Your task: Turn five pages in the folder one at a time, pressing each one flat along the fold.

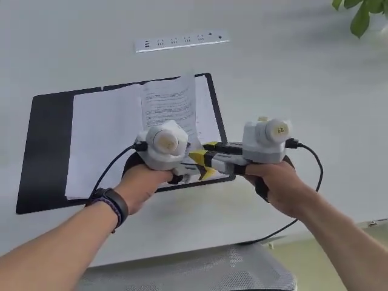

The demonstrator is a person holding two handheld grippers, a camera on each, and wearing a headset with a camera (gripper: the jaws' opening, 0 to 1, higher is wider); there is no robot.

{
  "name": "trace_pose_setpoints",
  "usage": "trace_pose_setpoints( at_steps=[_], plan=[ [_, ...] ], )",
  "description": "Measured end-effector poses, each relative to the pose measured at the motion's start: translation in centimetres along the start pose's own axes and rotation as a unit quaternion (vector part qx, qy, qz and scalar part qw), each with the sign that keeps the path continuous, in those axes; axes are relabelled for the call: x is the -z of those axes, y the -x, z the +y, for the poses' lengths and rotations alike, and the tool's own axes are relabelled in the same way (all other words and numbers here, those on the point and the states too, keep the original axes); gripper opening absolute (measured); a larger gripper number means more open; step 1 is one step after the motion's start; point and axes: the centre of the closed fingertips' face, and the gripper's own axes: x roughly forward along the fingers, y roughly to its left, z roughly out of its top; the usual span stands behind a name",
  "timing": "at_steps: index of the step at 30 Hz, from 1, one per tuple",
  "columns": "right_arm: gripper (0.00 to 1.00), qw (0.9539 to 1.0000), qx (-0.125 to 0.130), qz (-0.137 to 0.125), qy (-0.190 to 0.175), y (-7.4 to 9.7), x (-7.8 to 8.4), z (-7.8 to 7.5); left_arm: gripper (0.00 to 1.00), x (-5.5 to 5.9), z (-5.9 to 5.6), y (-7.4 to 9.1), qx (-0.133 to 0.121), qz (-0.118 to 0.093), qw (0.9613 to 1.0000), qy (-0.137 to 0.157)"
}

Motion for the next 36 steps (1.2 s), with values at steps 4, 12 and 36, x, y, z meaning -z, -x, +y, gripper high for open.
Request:
trace_pose_setpoints(
  at_steps=[4, 12, 36],
  plan=[
    [0.08, 1.0, -0.001, -0.001, 0.008, -0.3, -0.4, 0.3, 0.58, 0.1, -0.1, 0.6, 0.001, -0.001, 1.0, -0.004],
    [0.0, 0.9998, 0.001, 0.001, 0.02, -0.7, -0.7, 0.4, 0.61, 0.6, 0.3, 2.4, -0.01, -0.007, 0.9999, -0.001],
    [0.0, 0.9997, 0.0, -0.013, 0.02, -1.9, -2.6, 3.0, 0.65, 2.2, 4.0, 10.6, -0.071, -0.051, 0.9959, 0.026]
  ],
)
